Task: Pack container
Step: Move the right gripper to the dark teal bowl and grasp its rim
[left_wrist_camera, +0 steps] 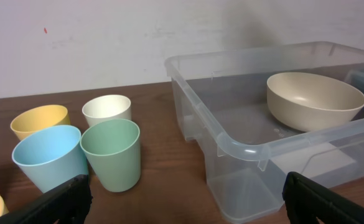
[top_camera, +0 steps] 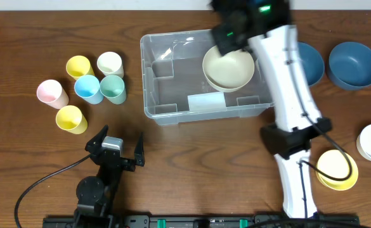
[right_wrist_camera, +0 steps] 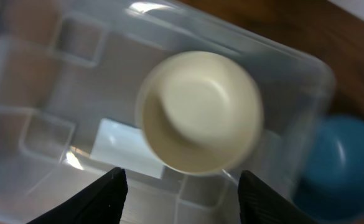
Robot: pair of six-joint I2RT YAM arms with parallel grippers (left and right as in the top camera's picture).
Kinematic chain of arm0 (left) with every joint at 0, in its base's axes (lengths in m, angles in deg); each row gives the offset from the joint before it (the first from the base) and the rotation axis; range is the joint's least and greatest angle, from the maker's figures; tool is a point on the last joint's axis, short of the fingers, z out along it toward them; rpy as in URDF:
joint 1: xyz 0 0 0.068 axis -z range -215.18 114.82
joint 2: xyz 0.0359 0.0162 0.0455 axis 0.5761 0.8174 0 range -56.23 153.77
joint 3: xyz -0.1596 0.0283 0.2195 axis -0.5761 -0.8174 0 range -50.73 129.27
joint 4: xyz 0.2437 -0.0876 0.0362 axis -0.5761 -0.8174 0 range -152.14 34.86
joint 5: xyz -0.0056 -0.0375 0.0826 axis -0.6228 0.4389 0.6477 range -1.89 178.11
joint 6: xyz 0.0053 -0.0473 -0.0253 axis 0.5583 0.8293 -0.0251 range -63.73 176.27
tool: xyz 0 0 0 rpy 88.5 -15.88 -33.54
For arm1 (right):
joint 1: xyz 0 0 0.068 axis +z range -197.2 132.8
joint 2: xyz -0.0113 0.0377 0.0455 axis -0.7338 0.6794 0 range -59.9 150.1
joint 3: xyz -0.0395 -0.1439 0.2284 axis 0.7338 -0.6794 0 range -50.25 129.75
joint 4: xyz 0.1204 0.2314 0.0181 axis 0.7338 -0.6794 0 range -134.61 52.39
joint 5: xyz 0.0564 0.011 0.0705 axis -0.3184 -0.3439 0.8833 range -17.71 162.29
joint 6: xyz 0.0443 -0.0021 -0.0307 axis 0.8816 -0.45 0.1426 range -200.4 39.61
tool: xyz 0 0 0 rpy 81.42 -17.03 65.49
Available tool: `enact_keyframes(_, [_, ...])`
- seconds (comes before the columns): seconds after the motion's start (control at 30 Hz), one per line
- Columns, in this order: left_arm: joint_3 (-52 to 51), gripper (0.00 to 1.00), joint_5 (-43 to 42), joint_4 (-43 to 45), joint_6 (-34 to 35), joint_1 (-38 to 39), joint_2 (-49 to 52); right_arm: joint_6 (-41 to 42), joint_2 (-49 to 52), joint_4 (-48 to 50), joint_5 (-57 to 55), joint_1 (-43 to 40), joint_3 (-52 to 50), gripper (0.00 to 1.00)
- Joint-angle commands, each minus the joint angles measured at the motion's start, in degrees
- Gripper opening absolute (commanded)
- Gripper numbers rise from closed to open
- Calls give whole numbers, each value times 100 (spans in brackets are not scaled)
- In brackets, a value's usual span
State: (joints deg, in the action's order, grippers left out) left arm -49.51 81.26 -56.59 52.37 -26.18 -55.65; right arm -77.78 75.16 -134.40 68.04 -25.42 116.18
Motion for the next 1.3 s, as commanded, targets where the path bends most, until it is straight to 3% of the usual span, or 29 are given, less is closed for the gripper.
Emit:
enact_keyframes(0.0, [-98,98,-46,-197,-55,-35,-35,1158,15,-52,192,-824,2,58])
enact_keyframes(0.33, [-98,98,-46,-197,-55,-35,-35,1602,17,-50,540,-2518,-1027,58])
enact_keyframes(0.67, [-98,98,-46,-197,-55,-35,-35,1731,17,7,518,-3569,-2389,57])
enact_keyframes(1.27, [-98,98,-46,-197,-55,-35,-35,1261,17,1506,625,-3582,-4159,57])
